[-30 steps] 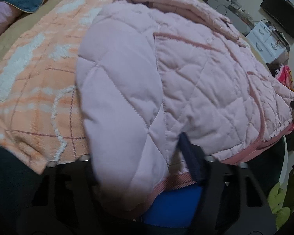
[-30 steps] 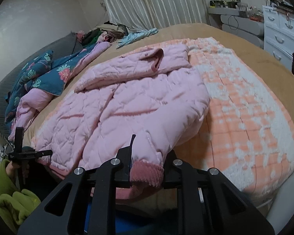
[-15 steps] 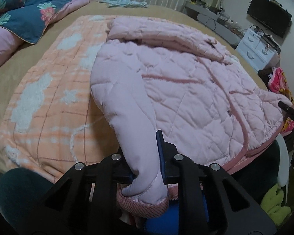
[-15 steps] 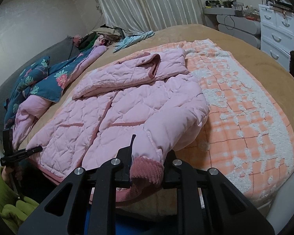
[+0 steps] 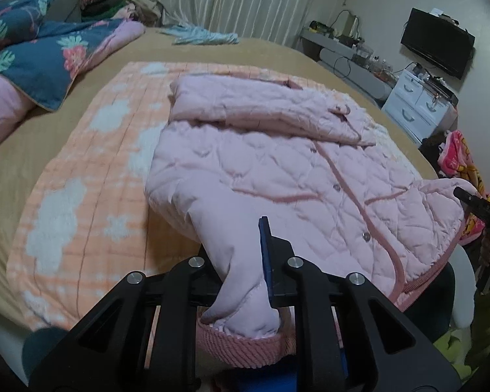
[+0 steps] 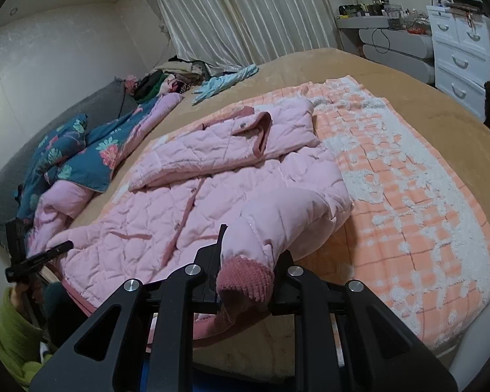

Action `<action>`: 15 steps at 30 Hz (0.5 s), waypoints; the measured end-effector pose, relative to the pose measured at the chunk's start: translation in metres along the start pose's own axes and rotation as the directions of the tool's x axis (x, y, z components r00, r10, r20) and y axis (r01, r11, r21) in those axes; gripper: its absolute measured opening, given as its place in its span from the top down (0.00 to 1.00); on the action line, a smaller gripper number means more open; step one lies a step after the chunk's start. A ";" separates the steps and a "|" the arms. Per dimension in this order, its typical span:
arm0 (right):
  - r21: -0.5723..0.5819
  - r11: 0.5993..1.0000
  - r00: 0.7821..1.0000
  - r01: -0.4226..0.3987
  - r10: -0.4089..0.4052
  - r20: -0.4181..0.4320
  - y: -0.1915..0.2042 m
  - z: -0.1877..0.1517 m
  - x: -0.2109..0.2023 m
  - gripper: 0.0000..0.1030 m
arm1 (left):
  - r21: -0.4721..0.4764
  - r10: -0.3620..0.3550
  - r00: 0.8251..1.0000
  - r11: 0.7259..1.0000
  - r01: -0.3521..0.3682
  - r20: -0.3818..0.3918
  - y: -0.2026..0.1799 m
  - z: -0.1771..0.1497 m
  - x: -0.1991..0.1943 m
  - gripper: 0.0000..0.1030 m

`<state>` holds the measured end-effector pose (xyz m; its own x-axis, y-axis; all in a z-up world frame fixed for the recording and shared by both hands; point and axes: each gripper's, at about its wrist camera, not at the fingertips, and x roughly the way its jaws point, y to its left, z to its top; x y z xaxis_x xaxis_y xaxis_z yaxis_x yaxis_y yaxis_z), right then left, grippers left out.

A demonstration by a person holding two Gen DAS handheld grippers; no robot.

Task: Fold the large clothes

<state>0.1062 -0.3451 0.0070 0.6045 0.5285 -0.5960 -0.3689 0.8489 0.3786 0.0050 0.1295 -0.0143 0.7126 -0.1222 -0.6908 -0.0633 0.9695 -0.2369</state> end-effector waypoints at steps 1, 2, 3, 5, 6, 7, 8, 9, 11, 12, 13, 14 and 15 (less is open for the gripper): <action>0.006 1.000 1.000 -0.002 0.002 0.001 0.000 0.002 0.000 0.84 | -0.002 -0.001 1.000 1.000 0.001 0.004 0.000 0.002 0.001 0.92; 0.011 1.000 1.000 -0.004 0.004 0.003 -0.001 0.004 0.000 0.84 | -0.004 -0.002 1.000 1.000 0.002 0.007 0.001 0.004 0.001 0.92; 0.017 1.000 1.000 -0.009 0.009 0.006 -0.001 0.007 0.000 0.84 | -0.005 -0.002 1.000 1.000 0.002 0.009 0.001 0.006 0.001 0.91; 0.021 1.000 1.000 -0.015 0.014 0.014 -0.002 0.011 0.000 0.84 | -0.005 -0.002 1.000 1.000 0.002 0.016 0.002 0.010 0.001 0.91; 0.020 1.000 1.000 -0.014 0.014 0.017 -0.001 0.013 -0.001 0.84 | -0.004 -0.002 1.000 1.000 0.003 0.018 0.002 0.012 0.001 0.92; 0.019 1.000 1.000 -0.015 0.015 0.021 0.000 0.016 -0.001 0.84 | -0.002 -0.003 1.000 1.000 0.003 0.023 0.002 0.015 0.001 0.91; 0.018 1.000 1.000 -0.016 0.015 0.024 0.000 0.018 -0.001 0.84 | -0.001 -0.002 1.000 1.000 0.002 0.025 0.003 0.017 0.001 0.91; 0.016 1.000 1.000 -0.016 0.015 0.028 0.001 0.020 -0.001 0.84 | -0.002 -0.002 1.000 1.000 0.002 0.027 0.003 0.020 0.001 0.92; 0.013 1.000 0.999 -0.013 0.013 0.033 0.001 0.024 -0.002 0.84 | -0.003 -0.006 0.999 1.000 0.006 0.032 0.005 0.025 0.000 0.91; 0.012 1.000 0.999 -0.013 0.012 0.036 0.002 0.028 -0.002 0.84 | 0.000 -0.007 0.999 1.000 0.007 0.037 0.004 0.029 -0.001 0.91; 0.011 1.000 0.999 -0.014 0.014 0.038 0.003 0.031 -0.002 0.84 | 0.004 -0.006 0.999 1.000 0.006 0.042 0.004 0.032 -0.002 0.91; 0.009 1.000 0.999 -0.016 0.016 0.043 0.004 0.035 -0.002 0.84 | 0.008 -0.006 0.999 1.000 0.006 0.049 0.003 0.037 -0.003 0.91; 0.006 1.000 0.999 -0.017 0.017 0.048 0.005 0.038 -0.003 0.84 | 0.010 -0.008 0.998 1.000 0.007 0.056 0.002 0.041 -0.004 0.91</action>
<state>0.1297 -0.3424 0.0374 0.6312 0.5419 -0.5549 -0.3750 0.8395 0.3933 0.0310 0.1406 0.0157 0.7513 -0.1177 -0.6494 -0.0509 0.9707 -0.2348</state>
